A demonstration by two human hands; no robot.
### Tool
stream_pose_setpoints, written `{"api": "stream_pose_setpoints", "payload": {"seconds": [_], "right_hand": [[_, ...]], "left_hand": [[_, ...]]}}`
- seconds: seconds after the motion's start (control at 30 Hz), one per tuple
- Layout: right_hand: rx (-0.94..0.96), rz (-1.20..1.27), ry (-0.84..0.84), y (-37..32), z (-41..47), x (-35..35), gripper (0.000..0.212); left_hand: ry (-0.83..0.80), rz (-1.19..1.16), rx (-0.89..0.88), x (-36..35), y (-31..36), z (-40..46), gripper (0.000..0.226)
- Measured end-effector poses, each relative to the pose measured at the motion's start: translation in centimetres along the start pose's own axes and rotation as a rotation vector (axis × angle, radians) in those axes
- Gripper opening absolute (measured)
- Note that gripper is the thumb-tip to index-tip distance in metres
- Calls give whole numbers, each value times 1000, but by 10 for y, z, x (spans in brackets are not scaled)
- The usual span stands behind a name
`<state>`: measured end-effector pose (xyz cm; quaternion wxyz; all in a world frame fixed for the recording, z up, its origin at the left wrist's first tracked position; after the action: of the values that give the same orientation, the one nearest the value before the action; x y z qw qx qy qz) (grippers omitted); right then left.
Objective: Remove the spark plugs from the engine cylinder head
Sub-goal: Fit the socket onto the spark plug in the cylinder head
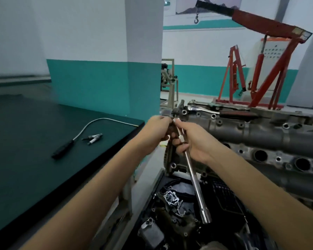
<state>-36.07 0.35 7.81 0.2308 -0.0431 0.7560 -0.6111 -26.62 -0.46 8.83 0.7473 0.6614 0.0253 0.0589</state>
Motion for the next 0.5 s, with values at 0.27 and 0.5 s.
{"api": "stream_pose_setpoints", "payload": {"seconds": [0.27, 0.5], "right_hand": [[-89, 98, -57, 40, 92, -97, 29], [-343, 265, -55, 119, 179, -153, 23]], "left_hand": [[163, 419, -78, 128, -19, 32, 19], [443, 877, 16, 223, -78, 71, 23]]}}
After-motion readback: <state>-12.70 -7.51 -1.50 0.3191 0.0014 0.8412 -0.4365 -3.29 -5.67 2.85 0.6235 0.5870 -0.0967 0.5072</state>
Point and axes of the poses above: each hand's wrist, its own z-axis towards the middle knuckle, its own x-axis out of the back of the hand, y = z × x, the point moved 5 cm from there along z, towards the middle knuckle, and after that the axes turned 3 degrees about y, right-handed, at the moved point
